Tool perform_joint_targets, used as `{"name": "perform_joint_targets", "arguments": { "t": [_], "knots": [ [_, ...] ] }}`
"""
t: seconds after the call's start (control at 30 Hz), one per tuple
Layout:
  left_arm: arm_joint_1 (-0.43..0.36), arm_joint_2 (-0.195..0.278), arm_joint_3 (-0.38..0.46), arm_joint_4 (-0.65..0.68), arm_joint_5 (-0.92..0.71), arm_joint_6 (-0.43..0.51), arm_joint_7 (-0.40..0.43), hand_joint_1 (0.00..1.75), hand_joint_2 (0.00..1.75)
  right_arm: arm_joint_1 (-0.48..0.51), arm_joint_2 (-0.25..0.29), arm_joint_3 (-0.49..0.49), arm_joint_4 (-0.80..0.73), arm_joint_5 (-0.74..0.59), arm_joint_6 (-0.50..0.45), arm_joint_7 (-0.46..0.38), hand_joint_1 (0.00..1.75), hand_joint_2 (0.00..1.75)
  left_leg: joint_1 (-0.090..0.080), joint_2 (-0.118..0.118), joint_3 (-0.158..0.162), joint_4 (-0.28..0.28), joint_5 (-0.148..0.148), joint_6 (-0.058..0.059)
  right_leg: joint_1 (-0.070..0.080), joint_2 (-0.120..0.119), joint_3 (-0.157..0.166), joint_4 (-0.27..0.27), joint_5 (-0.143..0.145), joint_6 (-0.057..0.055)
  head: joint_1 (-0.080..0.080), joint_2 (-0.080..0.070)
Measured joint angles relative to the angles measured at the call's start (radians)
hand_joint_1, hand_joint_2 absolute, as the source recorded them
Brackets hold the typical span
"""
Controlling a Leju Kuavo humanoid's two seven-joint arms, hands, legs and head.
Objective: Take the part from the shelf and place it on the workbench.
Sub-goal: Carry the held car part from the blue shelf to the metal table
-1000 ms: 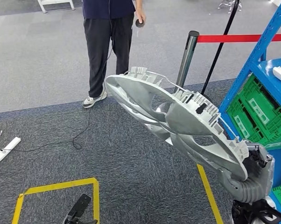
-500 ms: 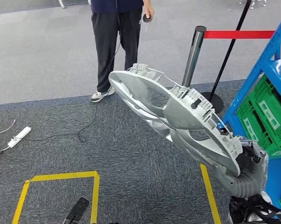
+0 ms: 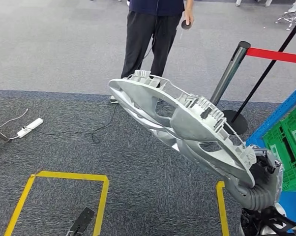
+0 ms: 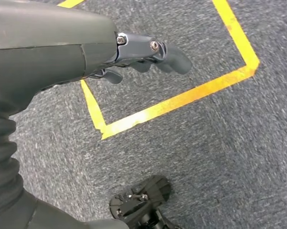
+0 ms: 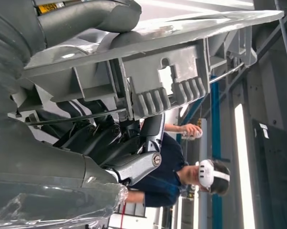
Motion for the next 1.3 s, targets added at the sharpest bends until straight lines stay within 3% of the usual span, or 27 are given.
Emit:
{"name": "perform_joint_targets", "arguments": {
  "t": [0.03, 0.07, 0.13, 0.2, 0.27, 0.97, 1.17, 1.3],
  "knots": [
    [0.001, 0.0, 0.0, 0.0, 0.0, 0.0, 0.0, 0.0, 1.75, 0.001, 0.0, 0.0, 0.0, 0.0, 0.0, 0.0, 1.75, 1.75, -0.001, -0.006, 0.002, 0.0, -0.001, 0.001, 0.001, 0.001, -0.009, 0.002, 0.015, -0.001, 0.0, 0.0],
    [0.002, 0.0, 0.0, 0.0, 0.0, 0.0, 0.0, 0.0, 1.75, 0.001, 0.0, 0.0, 0.0, 0.0, -0.001, 0.0, 1.75, 1.75, -0.002, -0.011, 0.005, 0.0, -0.002, 0.002, 0.001, 0.002, 0.0, -0.03, 0.047, -0.004, 0.0, 0.0],
    [0.002, -0.001, 0.0, 0.0, 0.0, -0.001, 0.0, 0.0, 1.75, 0.001, 0.0, 0.0, 0.0, 0.0, -0.001, 0.0, 1.75, 1.75, -0.004, -0.02, 0.013, 0.0, -0.006, 0.002, 0.003, 0.007, 0.055, -0.159, 0.121, -0.013, 0.0, 0.0],
    [0.002, -0.002, 0.0, 0.0, 0.0, -0.003, 0.0, 0.0, 1.75, 0.001, 0.0, 0.0, -0.001, 0.0, -0.001, 0.0, 1.75, 1.75, -0.006, -0.025, 0.013, 0.004, -0.009, -0.002, 0.004, 0.015, 0.1, -0.251, 0.15, -0.023, -0.001, 0.0],
    [0.003, -0.002, 0.0, 0.0, 0.0, -0.005, 0.0, 0.0, 1.75, 0.002, 0.0, 0.0, -0.003, 0.0, -0.001, -0.001, 1.75, 1.75, -0.007, -0.027, 0.007, 0.007, -0.008, -0.003, 0.005, 0.017, 0.108, -0.27, 0.149, -0.027, -0.003, 0.0],
    [0.003, -0.001, 0.0, 0.0, -0.001, -0.014, 0.0, 0.0, 1.75, 0.002, 0.0, 0.0, -0.004, 0.001, -0.005, -0.003, 1.75, 1.75, -0.007, -0.027, 0.007, -0.001, 0.0, -0.01, 0.006, 0.017, 0.108, -0.271, 0.153, -0.038, -0.003, 0.0],
    [0.003, -0.001, 0.0, 0.0, -0.003, -0.012, 0.0, 0.0, 1.75, 0.002, 0.0, 0.0, -0.004, 0.001, -0.005, -0.003, 1.75, 1.75, -0.008, -0.027, 0.006, -0.001, 0.0, -0.009, 0.005, 0.017, 0.108, -0.274, 0.154, -0.036, -0.003, 0.0],
    [0.003, -0.001, -0.002, 0.0, -0.012, -0.012, 0.0, 0.0, 1.75, 0.003, 0.0, 0.0, -0.005, 0.001, -0.005, -0.003, 1.75, 1.75, -0.007, -0.027, 0.014, -0.018, -0.001, 0.009, 0.002, 0.017, 0.111, -0.286, 0.156, -0.019, -0.003, 0.0]
  ]
}}
